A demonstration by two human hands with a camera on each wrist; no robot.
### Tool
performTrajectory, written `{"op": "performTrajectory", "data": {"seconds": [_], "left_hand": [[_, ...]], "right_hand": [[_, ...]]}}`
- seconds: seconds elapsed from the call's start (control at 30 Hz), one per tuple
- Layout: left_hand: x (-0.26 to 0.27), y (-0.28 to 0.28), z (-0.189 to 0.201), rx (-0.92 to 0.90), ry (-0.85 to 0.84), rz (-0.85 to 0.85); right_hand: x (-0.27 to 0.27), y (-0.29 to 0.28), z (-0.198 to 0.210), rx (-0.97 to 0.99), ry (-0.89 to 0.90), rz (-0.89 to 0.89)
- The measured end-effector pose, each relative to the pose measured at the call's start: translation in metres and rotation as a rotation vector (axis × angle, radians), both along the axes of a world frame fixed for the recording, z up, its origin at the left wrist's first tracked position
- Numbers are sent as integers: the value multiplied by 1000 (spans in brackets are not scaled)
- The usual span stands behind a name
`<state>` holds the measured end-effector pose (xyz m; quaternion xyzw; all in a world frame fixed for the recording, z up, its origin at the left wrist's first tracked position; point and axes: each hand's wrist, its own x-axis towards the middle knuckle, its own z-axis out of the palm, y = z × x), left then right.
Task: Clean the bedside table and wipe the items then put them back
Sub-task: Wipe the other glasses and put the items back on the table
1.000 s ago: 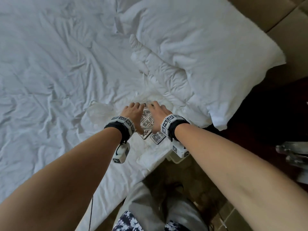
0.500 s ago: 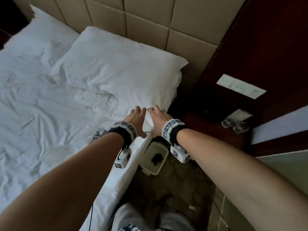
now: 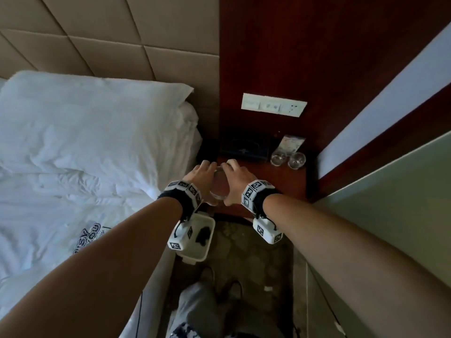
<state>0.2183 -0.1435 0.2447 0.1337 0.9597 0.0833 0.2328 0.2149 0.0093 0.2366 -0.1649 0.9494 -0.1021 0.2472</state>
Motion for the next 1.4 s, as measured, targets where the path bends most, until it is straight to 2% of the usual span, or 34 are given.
{"op": "performTrajectory", "data": {"seconds": [0.27,0.63,1.07,1.4], "left_hand": [[-67,49,-46,20,-43,-156],[-156,75,-149,38,-191,-241],[-179,87,-291,-13,-290,-153],[-207,95,-347,-16,-274,-81]], "right_hand": [[-38,53,-44,-9,-60,-163],[-112,72,-129,23,-221,-300],[-149,82,-264,39,-342,-241],[-180,85,-324,67,-296,-219]]}}
